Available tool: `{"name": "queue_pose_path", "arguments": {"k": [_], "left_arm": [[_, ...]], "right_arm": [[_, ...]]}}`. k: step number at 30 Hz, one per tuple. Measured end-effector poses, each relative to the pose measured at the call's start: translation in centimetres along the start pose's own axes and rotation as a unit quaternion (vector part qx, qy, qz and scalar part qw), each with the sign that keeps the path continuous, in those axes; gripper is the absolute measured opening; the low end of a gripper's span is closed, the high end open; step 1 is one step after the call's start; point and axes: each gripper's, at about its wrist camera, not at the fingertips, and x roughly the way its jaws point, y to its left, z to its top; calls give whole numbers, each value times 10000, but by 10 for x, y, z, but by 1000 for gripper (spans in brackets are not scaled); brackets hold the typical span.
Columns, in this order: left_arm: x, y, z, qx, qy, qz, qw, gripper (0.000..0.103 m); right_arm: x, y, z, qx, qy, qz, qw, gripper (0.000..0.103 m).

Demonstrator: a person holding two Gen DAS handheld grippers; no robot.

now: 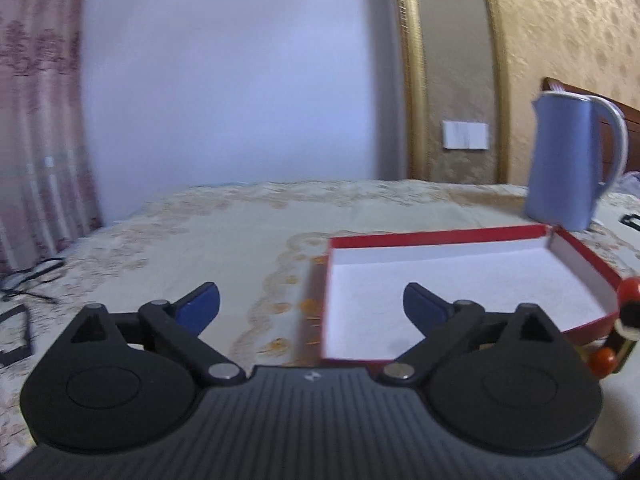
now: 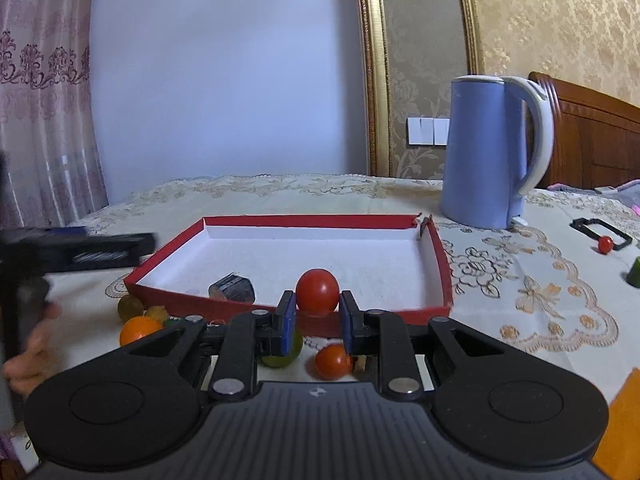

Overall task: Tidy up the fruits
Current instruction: 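Carry the red cherry tomato into the tray and open the right tool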

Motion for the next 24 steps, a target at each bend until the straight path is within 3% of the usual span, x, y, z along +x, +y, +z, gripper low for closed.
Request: {"name": "queue_pose_path", "arguments": {"k": [9, 13, 24], "left_arm": [[-24, 21, -7, -15, -44, 62, 10000, 103], [-25, 25, -12, -55, 117, -68, 9999, 103], [-31, 25, -22, 10, 233, -148, 9996, 103]], "right_arm": [[48, -9, 31, -22, 57, -113, 9999, 23], [74, -14, 42, -12, 192, -268, 9995, 23], [123, -18, 48, -29, 647, -652, 9958, 24]]}}
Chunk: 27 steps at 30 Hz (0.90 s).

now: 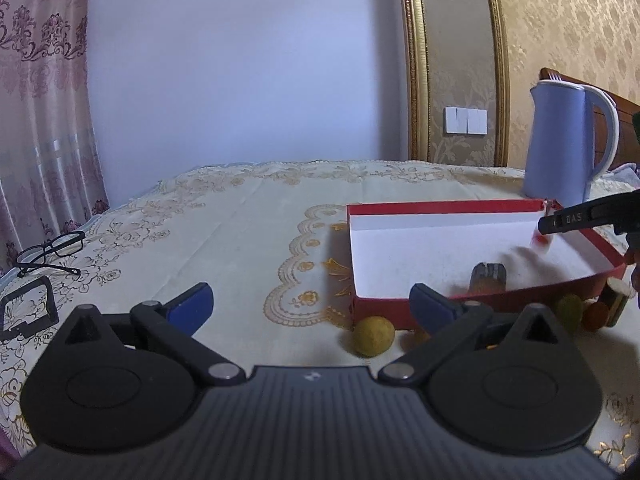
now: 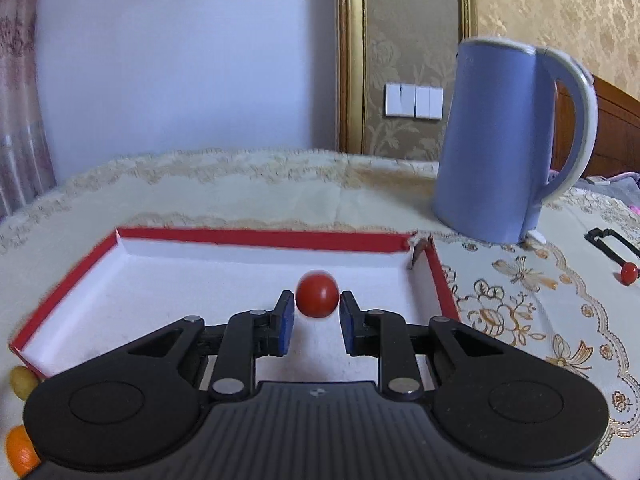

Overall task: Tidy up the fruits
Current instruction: 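Carry the red cherry tomato into the tray and open the right tool, then grasp a yellow-brown round fruit with the left tool while the right tool grasps a dark wooden cylinder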

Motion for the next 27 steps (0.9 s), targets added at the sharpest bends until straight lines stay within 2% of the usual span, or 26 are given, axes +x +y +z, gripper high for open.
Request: {"name": "queue_pose_path", "arguments": {"k": [2, 4, 6, 8, 9, 11, 14, 17, 19, 20, 24, 25, 27], "left_arm": [[-4, -1, -3, 43, -50, -55, 10000, 103], [-7, -2, -7, 41, -93, -136, 9999, 103], [-13, -3, -12, 18, -128, -237, 9996, 103], [-18, -3, -15, -21, -118, -228, 9997, 103], [-20, -3, -16, -71, -104, -189, 9997, 103], [-21, -3, -16, -181, -22, -184, 9997, 103], [-24, -5, -20, -134, 25, -309, 9994, 103], [-29, -11, -24, 99, -71, -506, 9986, 103], [-33, -15, -25, 214, -157, -680, 9973, 103], [-34, -17, -26, 279, -176, -757, 9966, 103], [-36, -25, -27, 576, -287, -850, 9943, 103], [-32, -27, -26, 619, -241, -838, 9943, 103], [-24, -25, -25, 642, -168, -836, 9943, 103]], "right_arm": [[-7, 0, -4, 35, -23, -17, 10000, 25], [-25, -2, -12, 167, -90, 31, 9998, 37], [-51, -3, -22, 274, -353, -60, 9990, 62], [-82, -5, -36, 409, -811, -212, 9956, 77], [-98, -7, -45, 499, -1062, -307, 9926, 81], [-122, -9, -62, 604, -1488, -603, 9852, 85], [-127, -10, -76, 566, -1724, -1078, 9775, 86], [-116, -17, -82, 685, -1655, -1081, 9779, 87], [-114, -17, -80, 680, -1650, -1034, 9785, 95], [-115, -14, -81, 608, -1708, -1061, 9777, 103], [-126, 5, -89, 194, -2086, -1177, 9707, 103], [-125, 6, -88, 134, -2027, -1177, 9720, 103], [-118, 7, -83, 9, -1599, -1173, 9801, 103]]}}
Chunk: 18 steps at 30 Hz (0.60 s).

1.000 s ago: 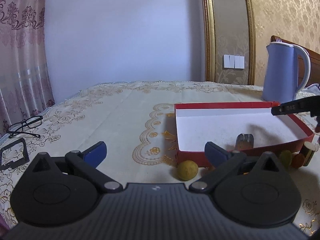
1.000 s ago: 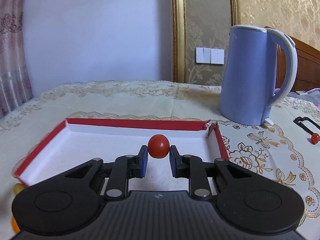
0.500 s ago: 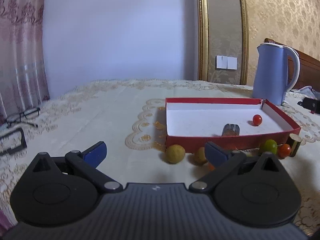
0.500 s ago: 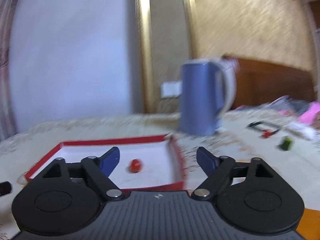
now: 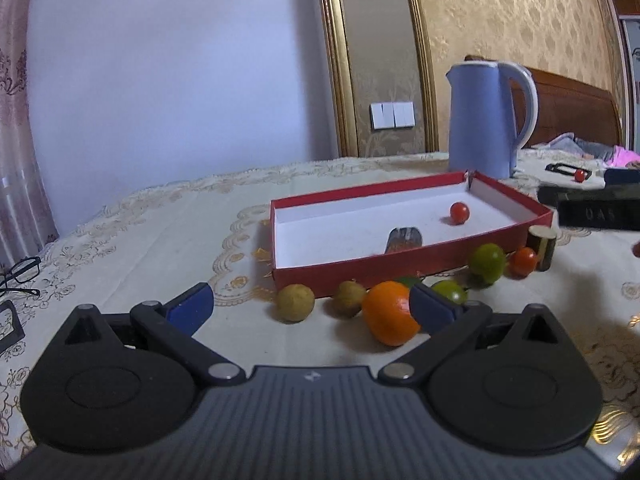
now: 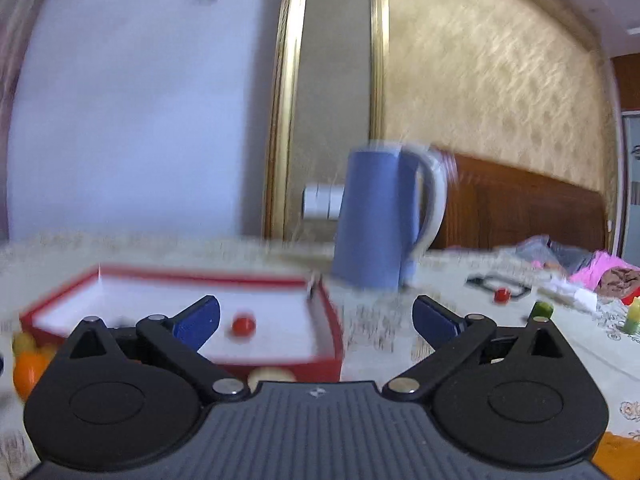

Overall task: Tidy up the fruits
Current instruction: 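Grasp a yellow-brown round fruit with the left tool while the right tool grasps a dark wooden cylinder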

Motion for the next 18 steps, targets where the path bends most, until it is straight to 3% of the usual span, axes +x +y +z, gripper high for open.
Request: {"name": "queue_pose_path", "arguments": {"k": [2, 4, 5, 7, 13, 15, 16, 18], "left_arm": [[7, 8, 1, -20, 58, 56, 10000, 100], [15, 22, 3, -83, 140, 110, 9998, 97], [17, 29, 3, -167, 218, 135, 9995, 90], [26, 41, 6, -341, 365, 31, 9987, 88], [46, 35, 11, -147, 696, 29, 9975, 79], [54, 31, 13, -142, 800, -46, 9967, 61], [59, 30, 14, -136, 904, -116, 9957, 57], [68, 28, 14, -174, 1090, -209, 9937, 36]], "right_arm": [[4, 1, 1, -143, 331, 80, 9993, 103], [-1, 0, -1, -112, 350, 235, 9990, 103], [-3, -1, -1, -62, 341, 326, 9989, 103], [-6, -4, -2, 75, 324, 517, 9981, 103], [-3, -18, -6, 178, 542, 592, 9966, 103], [-4, -23, -6, 184, 600, 772, 9950, 102], [-6, -24, -6, 163, 609, 754, 9952, 102], [-9, -25, -8, 71, 623, 695, 9956, 102]]}}
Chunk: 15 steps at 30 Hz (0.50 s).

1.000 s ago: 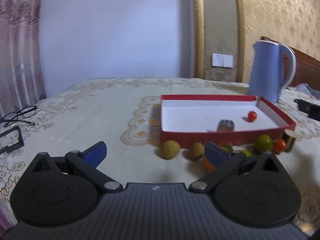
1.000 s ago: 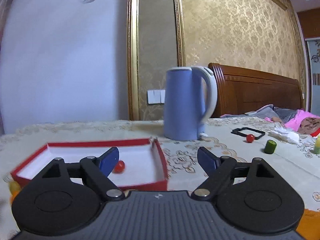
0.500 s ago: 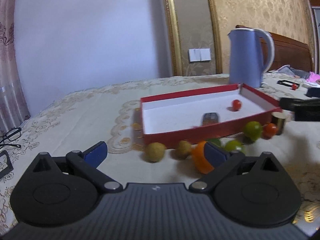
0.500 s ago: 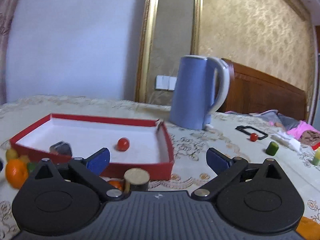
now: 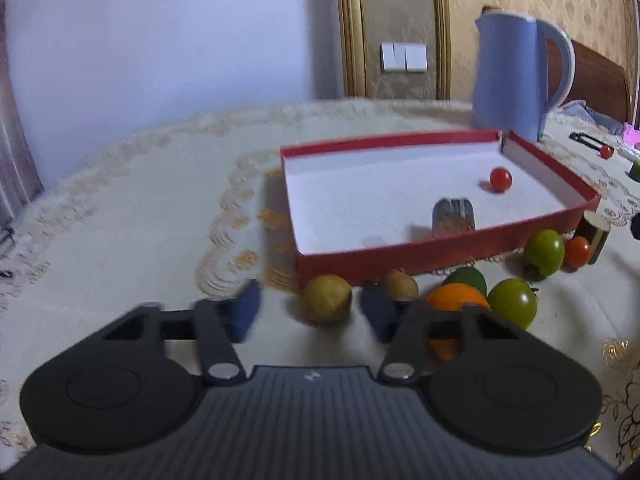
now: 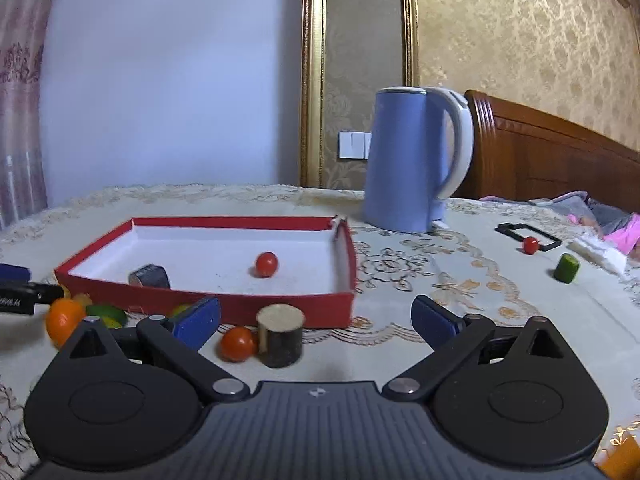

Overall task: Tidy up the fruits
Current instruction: 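Grasp a yellow-brown round fruit with the left tool while the right tool grasps a dark wooden cylinder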

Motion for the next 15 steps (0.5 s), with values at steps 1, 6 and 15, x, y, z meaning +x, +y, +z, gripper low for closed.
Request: {"name": "queue_pose_path", "arguments": {"k": [1, 6, 15], "left_arm": [[5, 1, 0, -27, 61, -91, 9999, 35], [10, 0, -1, -115, 98, -123, 9998, 29], [2, -1, -2, -205, -22, -143, 9997, 29]], "right_arm": [[-1, 0, -1, -29, 3, -3, 10000, 102], [-7, 3, 0, -40, -70, -34, 10000, 102], [5, -8, 2, -402, 395, -89, 9984, 84]]}}
